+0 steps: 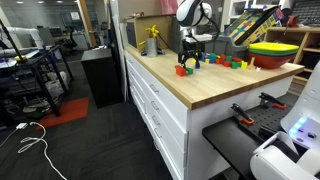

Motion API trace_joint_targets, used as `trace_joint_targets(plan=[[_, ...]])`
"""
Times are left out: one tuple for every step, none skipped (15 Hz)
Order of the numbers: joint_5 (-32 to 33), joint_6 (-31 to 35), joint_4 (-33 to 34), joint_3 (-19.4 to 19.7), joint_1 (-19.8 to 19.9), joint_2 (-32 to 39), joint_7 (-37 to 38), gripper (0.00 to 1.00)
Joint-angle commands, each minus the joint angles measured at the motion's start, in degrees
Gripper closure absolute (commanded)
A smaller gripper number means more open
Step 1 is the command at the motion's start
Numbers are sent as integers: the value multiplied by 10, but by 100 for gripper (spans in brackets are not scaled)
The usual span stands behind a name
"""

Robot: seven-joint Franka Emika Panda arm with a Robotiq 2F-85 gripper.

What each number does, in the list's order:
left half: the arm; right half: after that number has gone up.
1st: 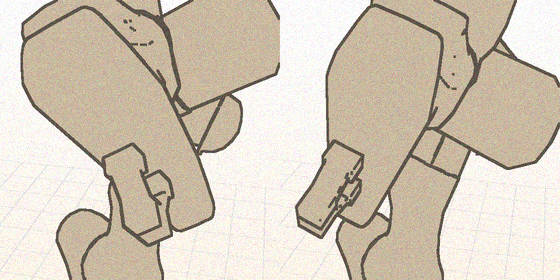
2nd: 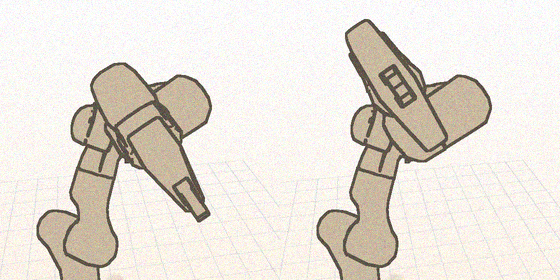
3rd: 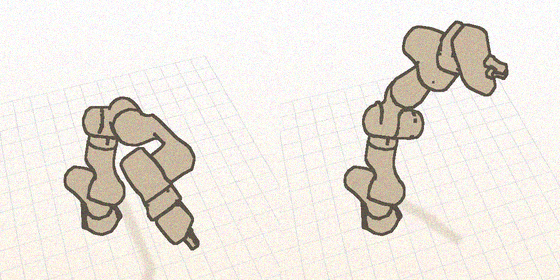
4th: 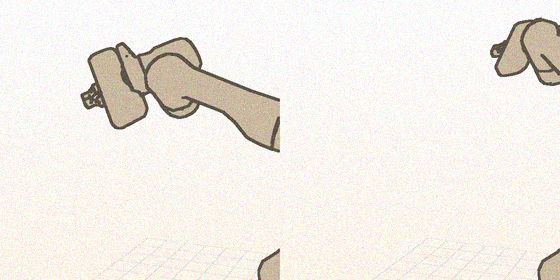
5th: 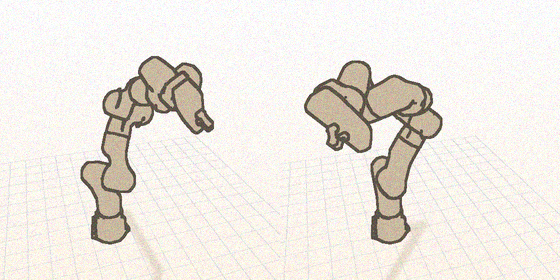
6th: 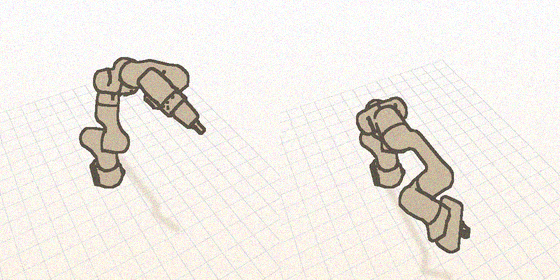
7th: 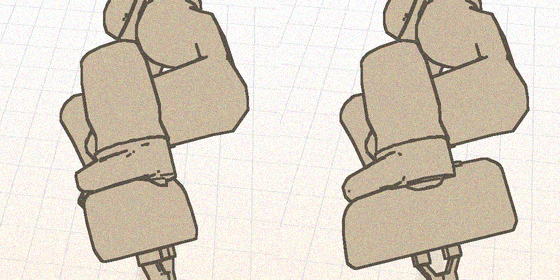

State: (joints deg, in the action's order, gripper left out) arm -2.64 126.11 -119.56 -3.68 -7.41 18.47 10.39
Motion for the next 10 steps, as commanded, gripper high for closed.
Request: trace_joint_targets(plan=[[19,16,-3,3,-4,-2,10,0],[22,18,-3,4,-4,-3,14,0],[26,20,-3,6,-5,-2,18,0],[32,22,-3,8,-6,0,25,0],[35,24,-3,9,-6,1,31,0],[37,25,-3,9,-5,2,34,0],[39,26,-3,11,-4,4,36,0],[40,27,-1,12,-4,6,40,0],[42,29,1,14,-4,9,45,0],[43,30,2,16,-5,10,50,0]])
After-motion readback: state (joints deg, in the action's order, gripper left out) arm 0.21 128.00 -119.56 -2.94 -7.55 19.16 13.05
